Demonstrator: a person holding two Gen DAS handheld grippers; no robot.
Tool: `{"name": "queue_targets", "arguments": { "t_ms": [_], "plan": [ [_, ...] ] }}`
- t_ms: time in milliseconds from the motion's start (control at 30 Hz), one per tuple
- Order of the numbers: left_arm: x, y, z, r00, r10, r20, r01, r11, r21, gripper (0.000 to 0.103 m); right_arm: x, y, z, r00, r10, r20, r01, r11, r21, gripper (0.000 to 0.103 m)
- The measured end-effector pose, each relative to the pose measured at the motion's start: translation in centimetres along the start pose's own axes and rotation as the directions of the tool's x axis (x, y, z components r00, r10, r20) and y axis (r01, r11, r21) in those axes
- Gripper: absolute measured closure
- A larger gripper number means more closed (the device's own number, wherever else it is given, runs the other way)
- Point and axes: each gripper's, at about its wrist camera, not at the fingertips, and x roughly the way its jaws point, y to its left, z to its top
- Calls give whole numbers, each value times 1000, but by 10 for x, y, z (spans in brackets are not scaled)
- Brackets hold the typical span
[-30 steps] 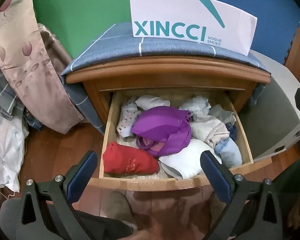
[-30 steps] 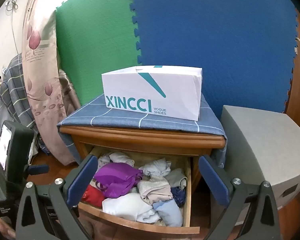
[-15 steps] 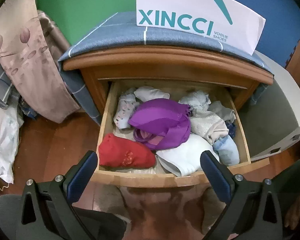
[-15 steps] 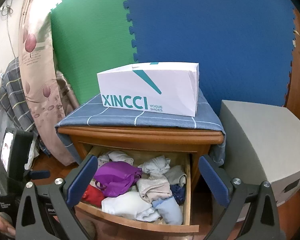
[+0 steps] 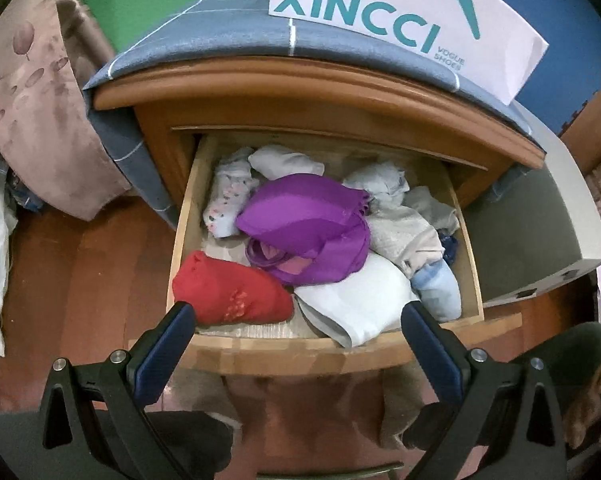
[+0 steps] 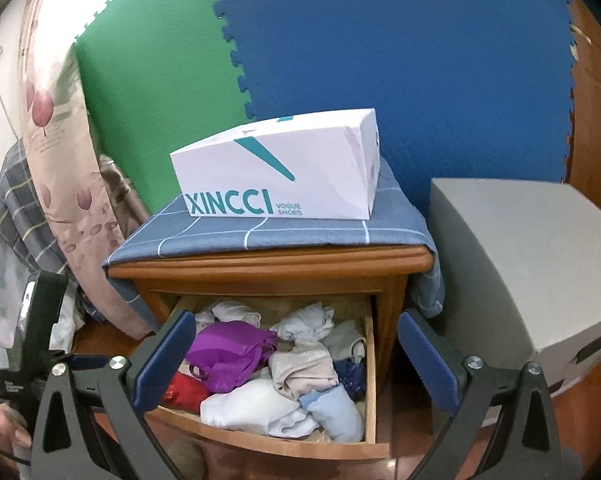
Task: Take underwear out of drawer
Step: 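Move both grippers toward the open drawer of underwear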
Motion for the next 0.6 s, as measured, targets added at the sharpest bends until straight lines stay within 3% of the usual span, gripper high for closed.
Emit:
{"name": "queue_targets", "arguments": {
  "t_ms": [67,300,433,600],
  "plan": [
    [9,-4,5,1000,26,-17,-25,1000,16,1,-2,-3,0,1000,7,0,-7,1000,14,0],
    [44,-16,18,996,13,-90,-10,999,35,1,-6,-23,4,1000,28,-6,-28,997,75,0],
    [64,-29,25,993,50,-108,-44,998,49,1,-5,-38,4,998,50,-33,-45,990,134,0],
    [90,-49,31,983,131,-129,-111,982,156,4,-6,-55,2,997,62,-42,-52,979,197,0]
  ]
}}
